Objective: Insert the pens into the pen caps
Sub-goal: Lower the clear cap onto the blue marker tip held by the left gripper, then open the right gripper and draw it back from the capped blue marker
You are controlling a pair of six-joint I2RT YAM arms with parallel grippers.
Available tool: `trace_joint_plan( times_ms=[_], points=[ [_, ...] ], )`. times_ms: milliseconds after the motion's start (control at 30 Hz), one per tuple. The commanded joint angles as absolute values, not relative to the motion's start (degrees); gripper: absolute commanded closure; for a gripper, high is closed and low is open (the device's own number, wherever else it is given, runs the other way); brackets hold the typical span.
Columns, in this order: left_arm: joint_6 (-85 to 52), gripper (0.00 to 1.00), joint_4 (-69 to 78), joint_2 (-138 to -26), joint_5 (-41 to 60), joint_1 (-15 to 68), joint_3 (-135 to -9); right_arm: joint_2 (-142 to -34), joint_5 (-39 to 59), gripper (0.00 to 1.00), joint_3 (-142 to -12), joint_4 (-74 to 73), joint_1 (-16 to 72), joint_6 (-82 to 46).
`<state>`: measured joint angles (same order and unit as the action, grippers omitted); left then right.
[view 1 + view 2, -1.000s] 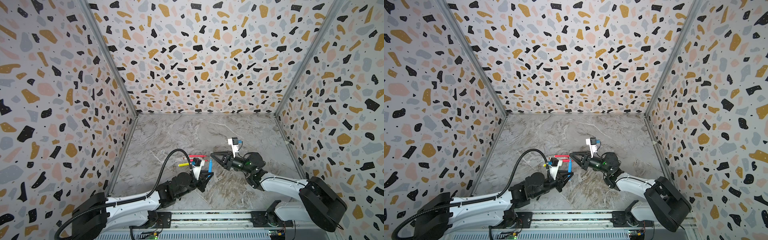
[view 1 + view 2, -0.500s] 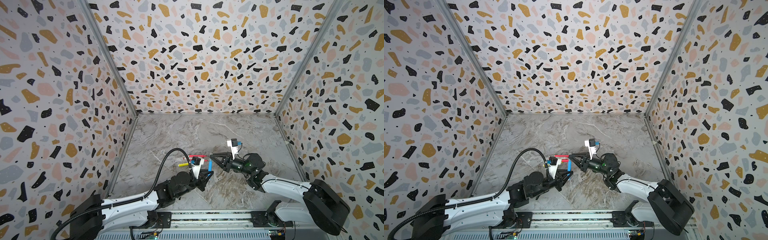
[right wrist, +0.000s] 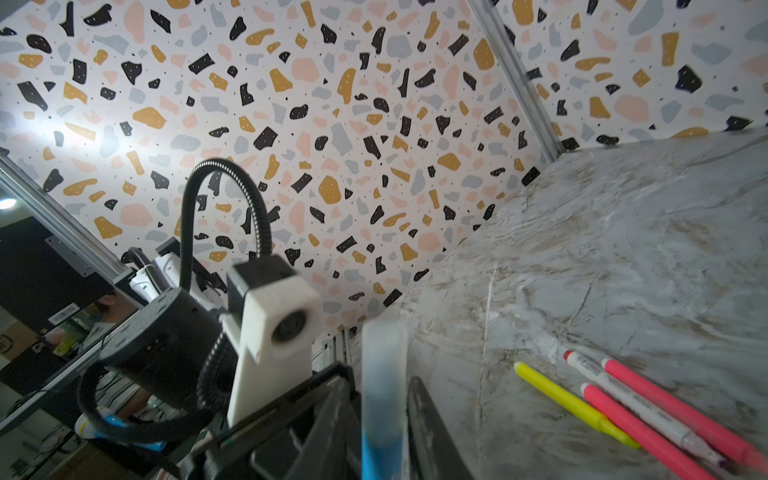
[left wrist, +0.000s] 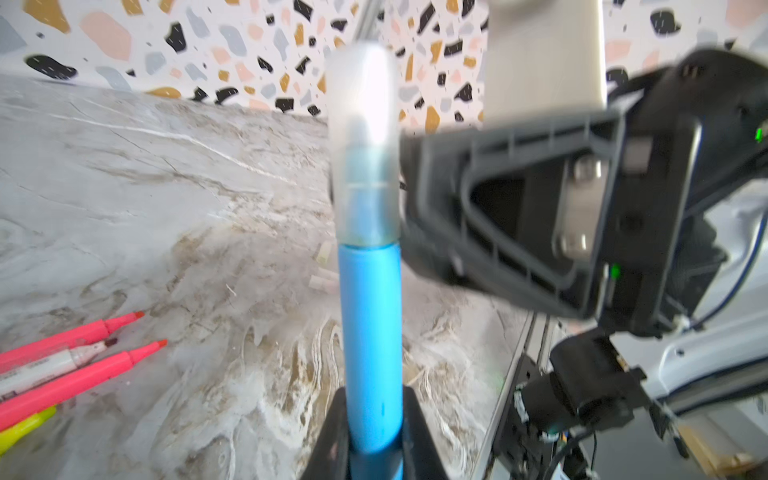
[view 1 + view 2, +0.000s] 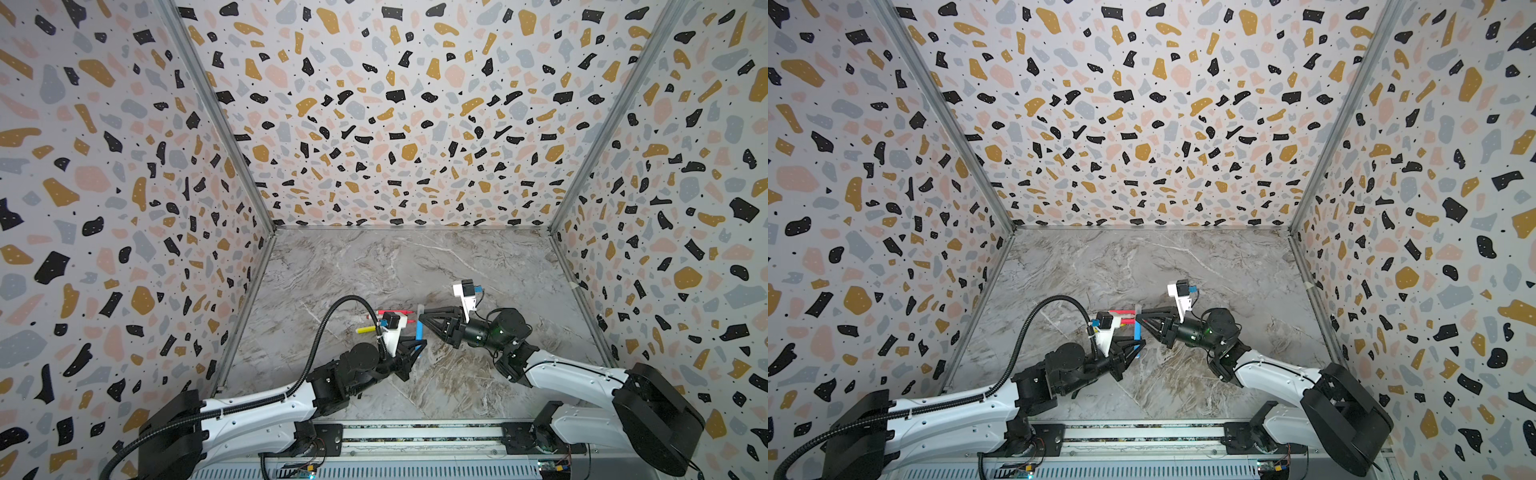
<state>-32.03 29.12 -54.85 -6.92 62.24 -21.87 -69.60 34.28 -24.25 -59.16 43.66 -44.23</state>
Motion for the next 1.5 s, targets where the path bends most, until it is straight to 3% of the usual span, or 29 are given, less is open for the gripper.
trace_joint_plan(
  times_ms=[0, 100, 200, 467, 867, 1467],
  points=[
    [-30.51, 1.00, 35.11, -54.25, -10.35, 61.87, -23.88, -66.04, 36.72, 0.58, -24.51, -52.91, 44.47, -41.34],
    [-30.08, 1.00, 34.68, -54.20, -10.90, 61.81, -23.09, -63.40, 36.13, 0.44, -25.44, -48.82, 44.47, -39.38],
    [-29.74, 1.00, 34.07, -53.71, -10.97, 61.79, -22.93, -60.54, 35.47, 0.38, -26.01, -44.45, 44.25, -37.71],
    [-27.99, 1.00, 31.21, -52.75, -11.40, 61.81, -23.00, -57.22, 32.88, 0.34, -37.50, -23.29, 38.73, -31.50],
    [-27.33, 1.00, 29.79, -53.43, -11.25, 61.81, -24.13, -67.60, 33.08, 0.43, -57.09, -7.48, 42.25, -26.22],
    [-27.51, 1.00, 30.47, -54.16, -10.32, 61.87, -24.50, -70.90, 31.03, 0.60, -57.84, -6.21, 44.47, -24.87]
  ],
)
